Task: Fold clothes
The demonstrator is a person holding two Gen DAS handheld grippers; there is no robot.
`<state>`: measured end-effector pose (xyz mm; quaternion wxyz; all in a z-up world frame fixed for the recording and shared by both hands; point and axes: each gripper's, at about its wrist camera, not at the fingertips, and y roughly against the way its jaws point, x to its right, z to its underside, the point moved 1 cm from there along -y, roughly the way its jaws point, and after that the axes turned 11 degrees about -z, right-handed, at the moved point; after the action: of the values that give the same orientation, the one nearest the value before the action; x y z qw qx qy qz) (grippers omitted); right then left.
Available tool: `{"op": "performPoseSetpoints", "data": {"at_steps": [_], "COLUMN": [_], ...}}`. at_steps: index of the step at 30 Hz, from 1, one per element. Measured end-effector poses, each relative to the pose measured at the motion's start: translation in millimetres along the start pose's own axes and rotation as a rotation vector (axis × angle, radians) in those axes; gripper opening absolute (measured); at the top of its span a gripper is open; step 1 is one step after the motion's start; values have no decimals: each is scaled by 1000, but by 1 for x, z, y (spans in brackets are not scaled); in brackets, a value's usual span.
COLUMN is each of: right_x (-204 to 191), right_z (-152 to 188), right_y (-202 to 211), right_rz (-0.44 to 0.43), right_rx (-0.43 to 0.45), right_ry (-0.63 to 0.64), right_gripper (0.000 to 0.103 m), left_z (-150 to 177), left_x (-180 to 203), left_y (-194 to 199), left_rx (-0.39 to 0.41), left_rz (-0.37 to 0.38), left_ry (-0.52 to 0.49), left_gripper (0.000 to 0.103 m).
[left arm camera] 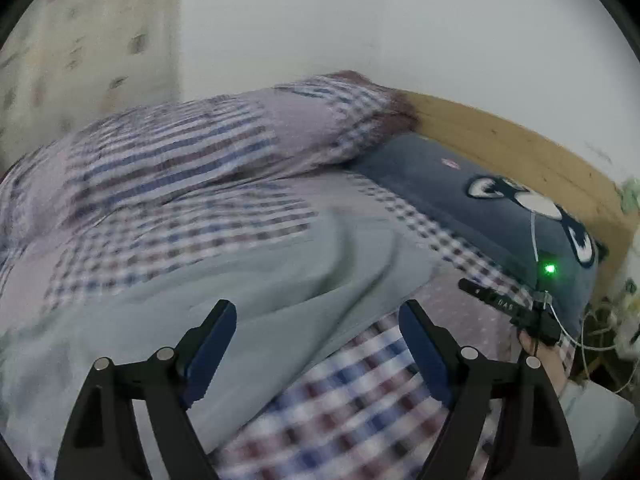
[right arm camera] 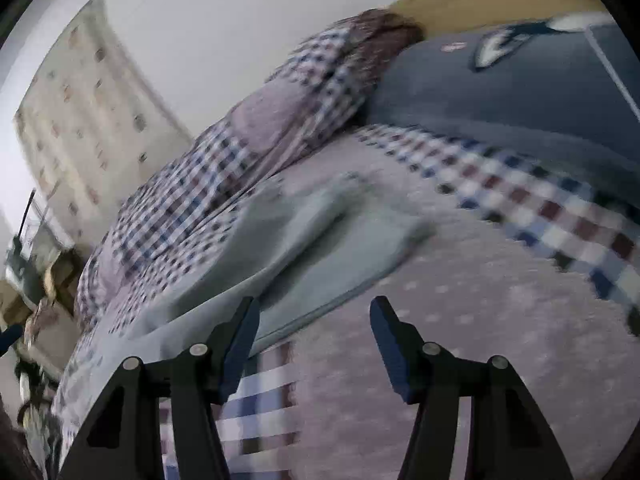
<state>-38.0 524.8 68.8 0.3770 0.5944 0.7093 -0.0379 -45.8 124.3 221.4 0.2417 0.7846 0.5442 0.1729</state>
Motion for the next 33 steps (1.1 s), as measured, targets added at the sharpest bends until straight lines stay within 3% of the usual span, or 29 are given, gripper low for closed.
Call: {"op": "performPoseSetpoints", "data": {"at_steps": [4, 9, 13, 18, 20, 21, 22, 24, 26, 29, 33], "right_x": [39, 64, 73, 84, 86, 87, 88, 89, 91, 92, 90], "right_z": [-6, -8, -10, -12, -13, -13, -13, -14, -15, -15, -12], "right_y": [9, 14, 19, 19, 16, 14, 13, 9, 8, 6, -3], "right_rz": [18, -17, -42, -85, -99, -106, -111, -118, -142, -183, -216], "right_rx": [8, 9, 19, 44, 46, 48, 47, 41, 47, 59, 44], "right_ry": [-114, -198, -211, -258, -267, -271, -274, -276, -295, -327, -350], "right_gripper": [62, 62, 62, 62, 63, 63, 63, 63, 63, 63, 63], "left_z": [-23, -32, -29, -17, -16, -17, -20, -32, -43, -36, -6], "left_x": [89, 174, 200, 196, 193, 189, 185, 176, 168, 158, 163], "left_y": [-70, -167, -229, -292, -310, -316, -322, -312, -275, -234, -233], "left_rx": [-1, 9, -19, -89, -116, -136, -164, -147, -38, 5, -195], "left_rz": [46, -129, -216, -306, -323, -321, -307, -230, -101, 126, 272], "left_ry": [-91, -372, -508, -575, -573, -552, -514, -402, -295, -279, -416], "left_gripper": [87, 87, 87, 83, 55, 7, 1, 0, 0, 0, 4]}}
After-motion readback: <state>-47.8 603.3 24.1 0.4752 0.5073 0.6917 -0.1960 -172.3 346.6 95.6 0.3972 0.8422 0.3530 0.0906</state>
